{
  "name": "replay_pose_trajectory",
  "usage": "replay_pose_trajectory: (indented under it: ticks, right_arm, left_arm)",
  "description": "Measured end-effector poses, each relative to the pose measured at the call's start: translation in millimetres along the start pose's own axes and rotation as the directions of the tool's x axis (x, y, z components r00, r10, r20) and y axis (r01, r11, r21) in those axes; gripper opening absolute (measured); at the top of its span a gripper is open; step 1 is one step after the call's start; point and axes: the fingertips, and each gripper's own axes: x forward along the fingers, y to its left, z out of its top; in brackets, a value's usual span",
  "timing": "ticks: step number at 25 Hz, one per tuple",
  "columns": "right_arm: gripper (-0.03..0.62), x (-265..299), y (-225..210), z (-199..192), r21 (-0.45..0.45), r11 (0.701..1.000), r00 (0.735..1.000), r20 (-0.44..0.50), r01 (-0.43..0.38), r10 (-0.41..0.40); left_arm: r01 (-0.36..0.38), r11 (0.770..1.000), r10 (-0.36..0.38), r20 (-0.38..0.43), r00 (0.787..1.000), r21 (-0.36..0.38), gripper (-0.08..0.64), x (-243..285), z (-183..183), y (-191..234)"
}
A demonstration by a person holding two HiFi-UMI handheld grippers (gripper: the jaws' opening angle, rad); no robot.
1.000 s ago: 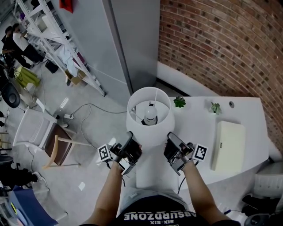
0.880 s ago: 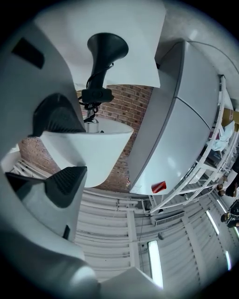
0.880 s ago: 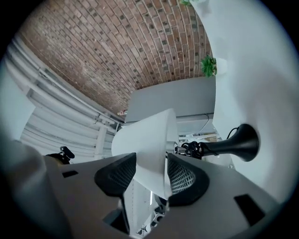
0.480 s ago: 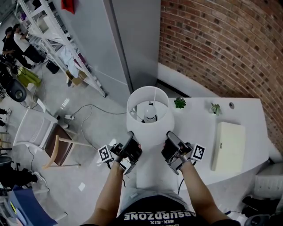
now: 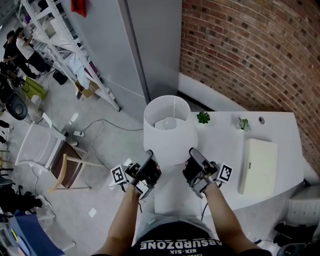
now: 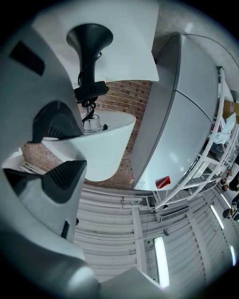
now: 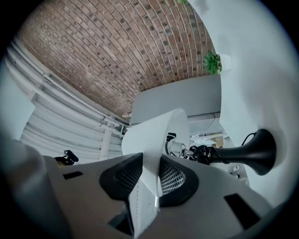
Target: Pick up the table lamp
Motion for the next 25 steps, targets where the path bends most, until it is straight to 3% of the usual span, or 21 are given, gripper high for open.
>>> replay_pose_trajectory:
  ticks: [13,25]
  right_arm:
    - [0.059,-3.8,11.3,-3.6,-0.007,1.000,1.000,0.000,-0.004,0.004]
    - [0.040,-11.1,15.7,-10.5,-0.014,1.000,1.000,-0.015,0.018,-0.018]
  left_arm:
    - [-0.040,0.998,0.044,-0.072,0.996,0.057,0.095,2.6,-13.6,-5.0]
    - [-0.049,0.997,0.054,-0.078,0.995,0.068,0.064,0.3,-22.2,-5.8]
